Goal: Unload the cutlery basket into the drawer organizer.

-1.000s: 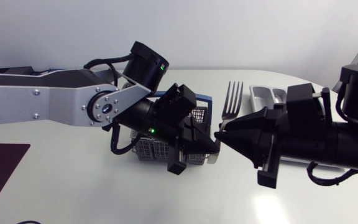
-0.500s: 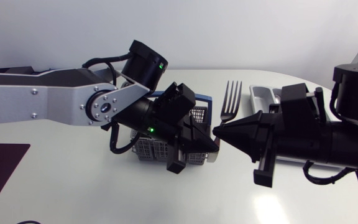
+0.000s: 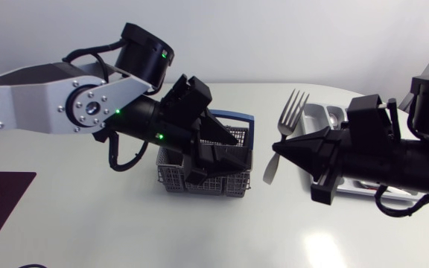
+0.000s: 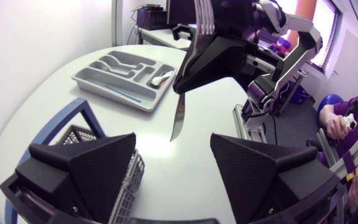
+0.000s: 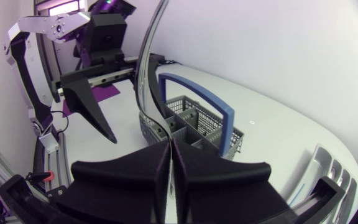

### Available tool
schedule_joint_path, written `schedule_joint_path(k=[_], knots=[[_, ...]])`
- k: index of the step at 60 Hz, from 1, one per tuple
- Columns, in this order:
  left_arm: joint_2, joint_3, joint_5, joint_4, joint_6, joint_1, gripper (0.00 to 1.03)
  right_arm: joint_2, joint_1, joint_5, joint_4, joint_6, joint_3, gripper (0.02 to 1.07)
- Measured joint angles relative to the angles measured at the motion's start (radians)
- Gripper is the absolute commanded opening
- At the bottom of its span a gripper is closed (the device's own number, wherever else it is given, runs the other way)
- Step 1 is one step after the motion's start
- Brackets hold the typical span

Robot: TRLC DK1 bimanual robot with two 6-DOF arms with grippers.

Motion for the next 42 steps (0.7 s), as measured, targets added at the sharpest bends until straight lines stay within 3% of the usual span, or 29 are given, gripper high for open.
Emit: schedule_joint_path(k=[6, 15, 27, 42], knots=[[-0.023, 0.004, -0.142, -0.007, -0.004, 0.0, 0.96, 0.001, -0.045, 0.077, 0.0, 0.0, 0.003, 0.08], [-0.039, 0.004, -0.288, -0.008, -0.014, 0.024, 0.96, 0.049, -0.123, 0.199, 0.001, 0.0, 0.039, 0.08], [-0.11, -0.015, -0.368, -0.007, -0.023, 0.068, 0.96, 0.172, -0.267, 0.327, 0.012, 0.0, 0.105, 0.08], [-0.187, -0.068, -0.453, -0.008, -0.023, 0.063, 0.96, 0.391, -0.37, 0.528, 0.035, 0.0, 0.234, 0.08]])
